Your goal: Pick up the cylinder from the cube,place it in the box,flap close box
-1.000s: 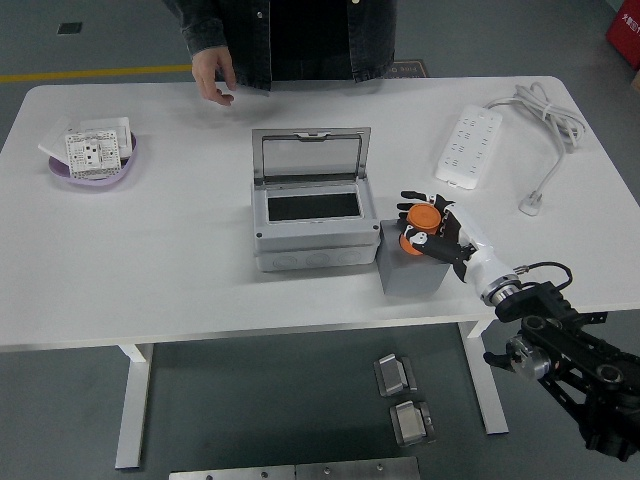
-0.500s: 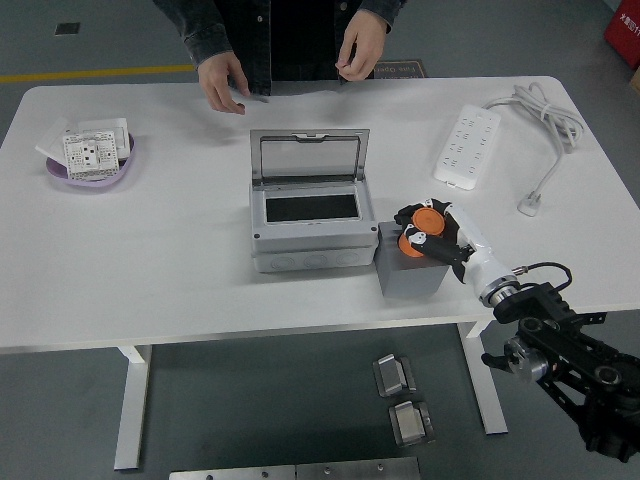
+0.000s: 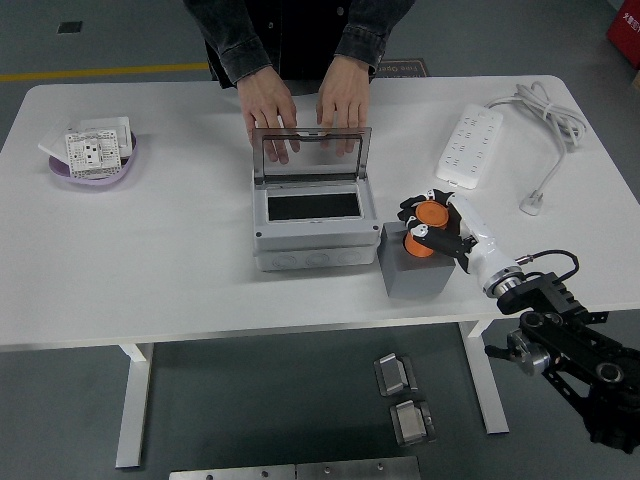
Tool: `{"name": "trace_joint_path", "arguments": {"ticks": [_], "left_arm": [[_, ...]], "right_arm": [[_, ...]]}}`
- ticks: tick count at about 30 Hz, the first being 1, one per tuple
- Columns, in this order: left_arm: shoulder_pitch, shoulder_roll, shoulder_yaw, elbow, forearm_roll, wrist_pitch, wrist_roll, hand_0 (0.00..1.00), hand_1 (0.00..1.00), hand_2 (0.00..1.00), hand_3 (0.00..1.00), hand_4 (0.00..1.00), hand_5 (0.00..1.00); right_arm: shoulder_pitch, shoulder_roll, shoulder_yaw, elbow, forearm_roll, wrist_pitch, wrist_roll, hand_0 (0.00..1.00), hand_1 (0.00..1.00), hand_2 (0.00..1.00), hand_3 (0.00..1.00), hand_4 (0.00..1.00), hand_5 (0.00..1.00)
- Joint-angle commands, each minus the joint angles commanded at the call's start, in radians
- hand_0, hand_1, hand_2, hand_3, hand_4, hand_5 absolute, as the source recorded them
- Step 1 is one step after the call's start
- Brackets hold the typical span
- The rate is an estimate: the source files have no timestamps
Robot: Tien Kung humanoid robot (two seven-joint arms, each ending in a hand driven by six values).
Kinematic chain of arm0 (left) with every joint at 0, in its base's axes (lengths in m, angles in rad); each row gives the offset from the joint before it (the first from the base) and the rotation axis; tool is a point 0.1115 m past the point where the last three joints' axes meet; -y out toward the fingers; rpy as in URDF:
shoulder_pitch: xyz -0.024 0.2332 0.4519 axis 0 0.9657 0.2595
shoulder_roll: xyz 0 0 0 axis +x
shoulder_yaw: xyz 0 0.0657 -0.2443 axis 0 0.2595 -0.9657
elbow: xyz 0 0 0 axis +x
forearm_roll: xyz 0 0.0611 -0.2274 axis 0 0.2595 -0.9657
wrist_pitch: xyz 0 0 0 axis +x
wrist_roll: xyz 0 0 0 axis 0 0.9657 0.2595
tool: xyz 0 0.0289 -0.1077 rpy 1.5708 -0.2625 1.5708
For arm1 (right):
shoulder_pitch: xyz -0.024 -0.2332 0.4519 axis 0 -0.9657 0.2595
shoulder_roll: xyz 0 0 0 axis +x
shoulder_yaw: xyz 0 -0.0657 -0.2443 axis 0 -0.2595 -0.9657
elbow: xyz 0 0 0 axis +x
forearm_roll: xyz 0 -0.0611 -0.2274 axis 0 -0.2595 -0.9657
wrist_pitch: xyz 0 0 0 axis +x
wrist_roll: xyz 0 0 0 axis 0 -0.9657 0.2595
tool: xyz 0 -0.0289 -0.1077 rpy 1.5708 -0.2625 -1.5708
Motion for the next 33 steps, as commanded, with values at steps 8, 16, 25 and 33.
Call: {"name": "trace_joint_path", "arguments": {"ticks": [8, 16, 25, 33], "left_arm": [[0.006, 0.000, 0.010, 0.000, -0.005, 0.000, 0.001, 0.614, 0.577, 0.572, 0.664, 0.709, 0.259], [0.009, 0.002, 0.022, 0.002, -0.015, 0.000, 0.002, 0.614, 0.576, 0.572, 0.664, 0.710, 0.259], [0.011, 0.010, 0.047, 0.006, -0.037, 0.001, 0.001, 0.614, 0.577, 0.572, 0.664, 0.711, 0.262], [0.013, 0.015, 0.061, 0.008, -0.048, 0.001, 0.002, 0.614, 0.577, 0.573, 0.665, 0.711, 0.262]], "right_arm": [[0.036, -0.008, -0.014, 0.030, 0.003, -0.006, -0.001, 0.701, 0.558, 0.478, 0.309, 0.131, 0.002], [0.139, -0.016, -0.102, 0.020, -0.122, -0.080, -0.062, 0.691, 0.549, 0.473, 0.304, 0.127, 0.002], [0.313, 0.003, -0.231, -0.032, -0.325, -0.138, -0.166, 0.333, 0.210, 0.442, 0.292, 0.053, 0.002], [0.458, 0.037, -0.344, -0.113, -0.346, -0.138, -0.198, 0.062, 0.139, 0.416, 0.277, 0.023, 0.002]]}}
